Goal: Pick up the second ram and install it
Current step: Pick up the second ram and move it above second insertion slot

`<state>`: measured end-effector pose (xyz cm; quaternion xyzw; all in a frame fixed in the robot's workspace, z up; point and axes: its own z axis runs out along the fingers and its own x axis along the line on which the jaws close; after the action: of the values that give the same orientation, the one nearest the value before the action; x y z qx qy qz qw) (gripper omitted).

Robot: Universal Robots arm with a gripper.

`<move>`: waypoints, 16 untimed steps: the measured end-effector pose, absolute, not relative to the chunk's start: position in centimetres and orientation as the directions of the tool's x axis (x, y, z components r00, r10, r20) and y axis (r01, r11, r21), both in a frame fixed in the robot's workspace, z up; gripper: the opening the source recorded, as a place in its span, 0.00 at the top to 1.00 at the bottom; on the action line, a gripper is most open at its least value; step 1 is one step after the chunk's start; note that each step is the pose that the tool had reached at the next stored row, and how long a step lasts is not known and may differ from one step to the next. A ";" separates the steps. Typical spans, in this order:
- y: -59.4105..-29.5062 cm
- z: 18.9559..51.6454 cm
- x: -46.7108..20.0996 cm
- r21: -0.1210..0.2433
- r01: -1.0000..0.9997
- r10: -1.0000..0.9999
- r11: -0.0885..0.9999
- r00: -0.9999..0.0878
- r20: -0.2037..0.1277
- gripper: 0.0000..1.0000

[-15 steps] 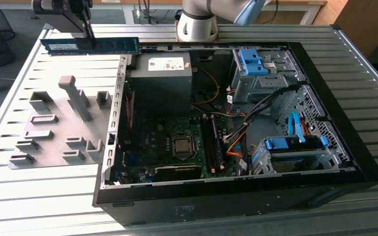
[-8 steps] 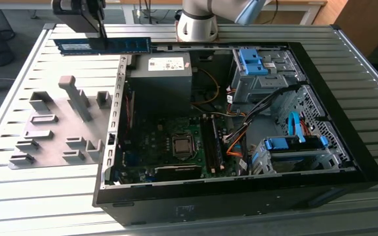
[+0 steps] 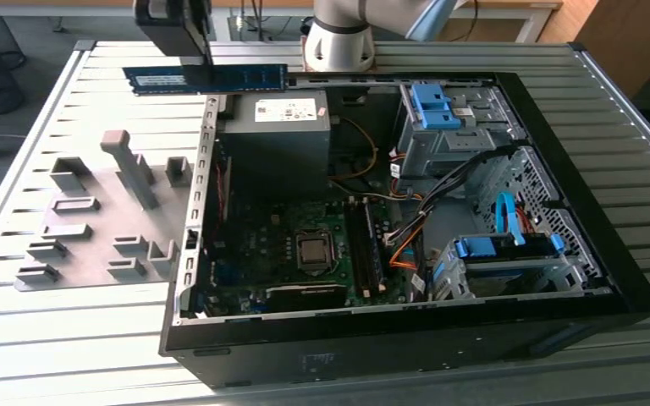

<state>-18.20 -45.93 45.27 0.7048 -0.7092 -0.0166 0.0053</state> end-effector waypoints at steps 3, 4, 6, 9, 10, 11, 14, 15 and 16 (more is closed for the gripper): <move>-45.9 45.2 -17.2 0.031 -0.999 -1.000 0.006 -0.007 -0.016 0.86; -45.9 45.2 -16.8 0.031 -0.999 -1.000 0.006 -0.007 -0.016 0.86; -45.9 45.2 -16.0 0.031 -0.999 -1.000 0.006 -0.007 -0.016 0.86; -45.9 45.2 -14.9 0.031 -0.999 -1.000 0.006 -0.007 -0.016 0.86; -45.9 45.2 -14.5 0.031 -0.999 -1.000 0.006 -0.006 -0.016 0.86; -45.9 45.2 -14.2 0.031 -0.999 -1.000 0.006 -0.007 -0.016 0.86; -45.9 45.2 -13.1 0.031 -0.999 -1.000 0.006 -0.006 -0.016 0.86; -45.9 45.2 -12.7 0.031 -0.999 -1.000 0.006 -0.006 -0.016 0.86; -45.9 45.2 -12.4 0.031 -0.999 -1.000 0.006 -0.007 -0.016 0.86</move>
<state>-12.37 -45.92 45.16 0.7047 -0.7092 -0.0166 0.0053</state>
